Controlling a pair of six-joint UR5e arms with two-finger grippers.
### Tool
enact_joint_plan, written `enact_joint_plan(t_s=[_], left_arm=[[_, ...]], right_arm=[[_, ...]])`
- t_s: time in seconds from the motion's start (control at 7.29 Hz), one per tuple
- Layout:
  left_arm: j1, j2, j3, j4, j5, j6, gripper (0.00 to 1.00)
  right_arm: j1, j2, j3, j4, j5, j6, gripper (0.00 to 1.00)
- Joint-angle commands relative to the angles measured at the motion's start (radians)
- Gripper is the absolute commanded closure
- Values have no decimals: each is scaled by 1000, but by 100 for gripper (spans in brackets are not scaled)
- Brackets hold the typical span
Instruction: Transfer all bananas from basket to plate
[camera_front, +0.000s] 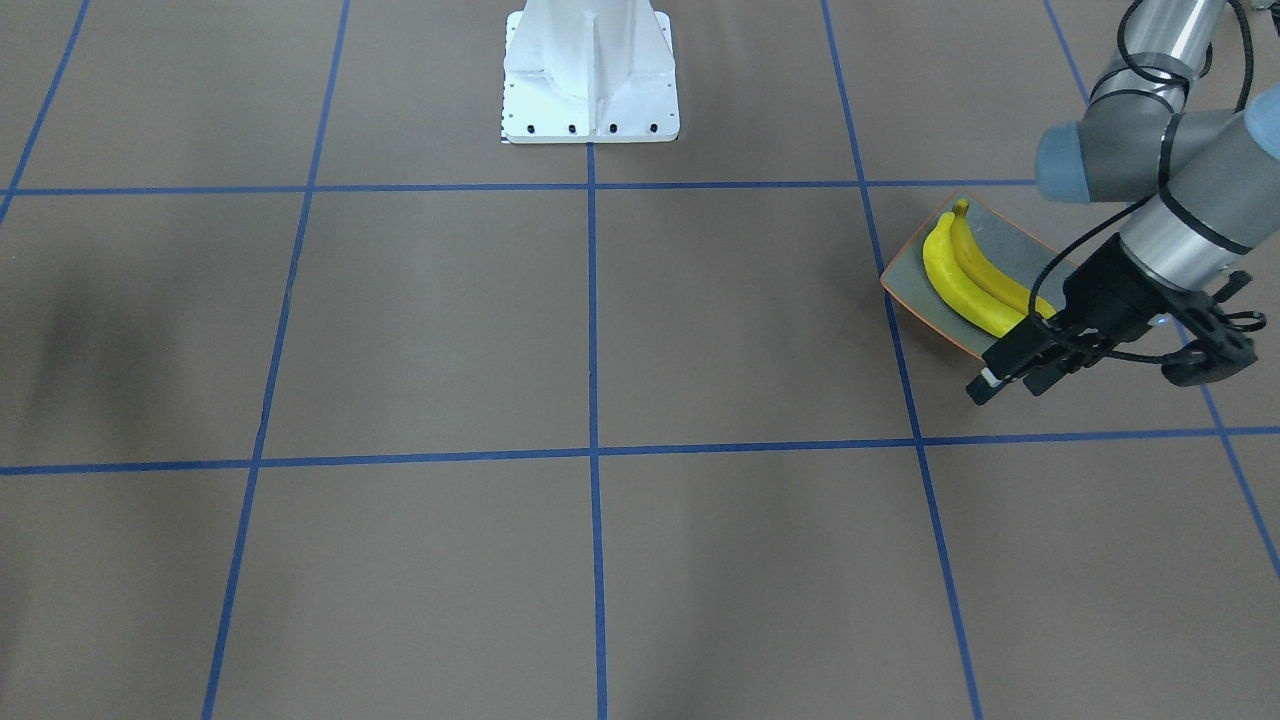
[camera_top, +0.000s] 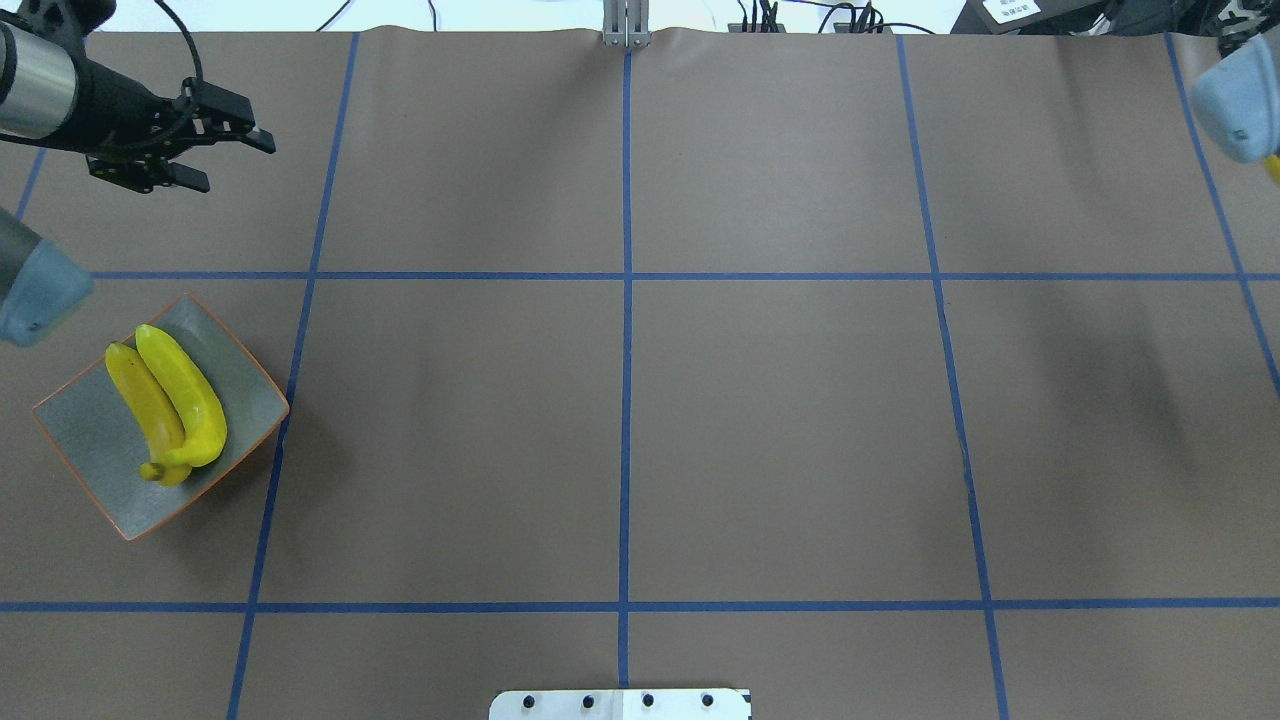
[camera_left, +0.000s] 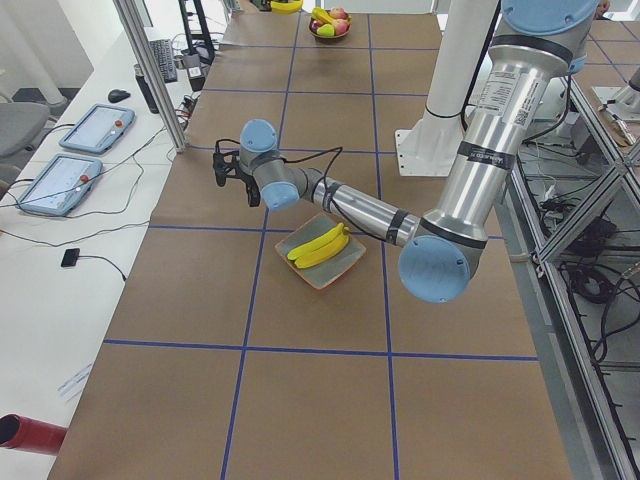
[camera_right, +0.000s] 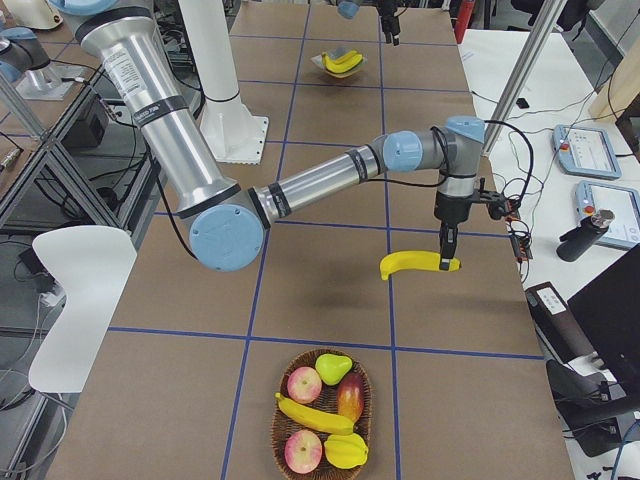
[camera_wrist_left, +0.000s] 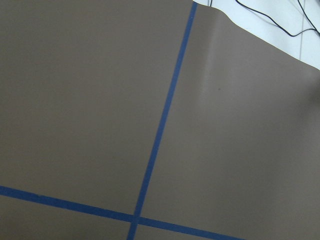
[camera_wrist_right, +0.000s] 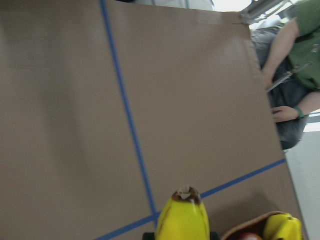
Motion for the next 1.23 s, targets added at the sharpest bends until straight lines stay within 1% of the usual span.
enact_joint_plan(t_s=[0.0, 0.14, 0.27, 0.55, 0.69, 0.82, 1.1], left_arm=[[54, -113, 7, -9, -1, -186, 0], [66, -159, -2, -11, -4, -287, 0], [103, -202, -10, -11, -2, -375, 0], [132, -288, -10, -6, 1, -548, 0], [160, -302, -9, -3, 31, -563, 0], [212, -302, -9, -6, 109, -563, 0], [235, -311, -16, -6, 124, -589, 0]], right_arm=[[-174, 134, -3, 18, 112, 343, 100], [-235, 166, -3, 73, 117, 507, 100], [-291, 191, -2, 98, 115, 600, 100], [-355, 259, 0, 92, 100, 723, 100], [-380, 303, -14, 84, 92, 783, 100], [-391, 337, -17, 79, 94, 829, 100], [-420, 391, -22, 101, 100, 970, 100]])
